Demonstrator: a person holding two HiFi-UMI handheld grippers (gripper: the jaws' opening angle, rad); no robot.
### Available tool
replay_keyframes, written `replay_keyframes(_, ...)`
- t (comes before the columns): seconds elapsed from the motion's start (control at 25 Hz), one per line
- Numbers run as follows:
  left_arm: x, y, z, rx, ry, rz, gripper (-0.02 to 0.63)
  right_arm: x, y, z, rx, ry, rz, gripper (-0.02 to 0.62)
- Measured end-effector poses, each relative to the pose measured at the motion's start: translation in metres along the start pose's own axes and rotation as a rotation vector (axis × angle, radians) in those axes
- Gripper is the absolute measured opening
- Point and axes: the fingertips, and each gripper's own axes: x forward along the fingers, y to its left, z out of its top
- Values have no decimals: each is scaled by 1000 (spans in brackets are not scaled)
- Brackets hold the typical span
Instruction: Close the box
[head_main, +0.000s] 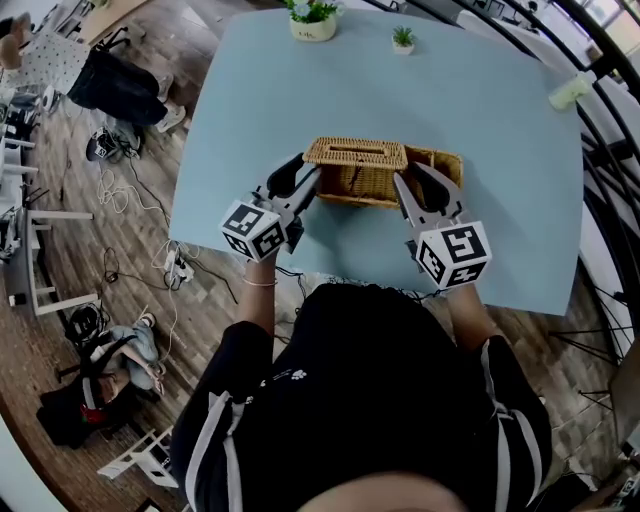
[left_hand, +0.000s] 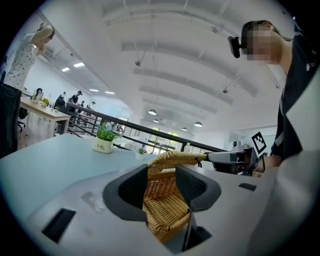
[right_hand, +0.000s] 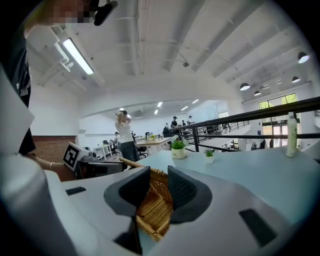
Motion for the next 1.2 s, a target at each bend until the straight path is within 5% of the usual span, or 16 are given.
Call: replay_keyframes(1.2,-27,-21,-59,-126,127,-84,155,-14,18,-80,129,175,-99,104)
